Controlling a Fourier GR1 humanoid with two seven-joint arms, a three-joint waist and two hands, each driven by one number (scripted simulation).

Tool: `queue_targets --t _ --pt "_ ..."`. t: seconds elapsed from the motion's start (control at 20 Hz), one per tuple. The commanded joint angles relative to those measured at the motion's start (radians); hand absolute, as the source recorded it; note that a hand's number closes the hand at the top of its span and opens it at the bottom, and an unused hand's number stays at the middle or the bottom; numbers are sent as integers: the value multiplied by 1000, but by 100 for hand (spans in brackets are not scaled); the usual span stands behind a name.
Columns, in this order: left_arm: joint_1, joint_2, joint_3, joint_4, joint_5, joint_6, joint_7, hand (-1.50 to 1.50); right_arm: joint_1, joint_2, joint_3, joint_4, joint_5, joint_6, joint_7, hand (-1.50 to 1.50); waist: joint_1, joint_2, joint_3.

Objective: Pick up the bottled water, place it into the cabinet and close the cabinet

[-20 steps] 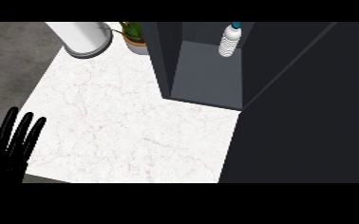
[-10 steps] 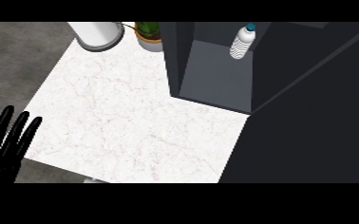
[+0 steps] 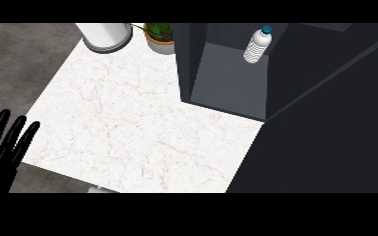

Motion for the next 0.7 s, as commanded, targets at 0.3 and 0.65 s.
queue_targets --t 0.3,0.65 --pt "-9 16 24 19 18 -22 6 -150 -106 43 75 -1 8 -8 99 150 -8 11 -2" --pt "-18 24 38 19 24 -37 3 -150 -62 49 112 34 -69 9 87 150 17 35 0"
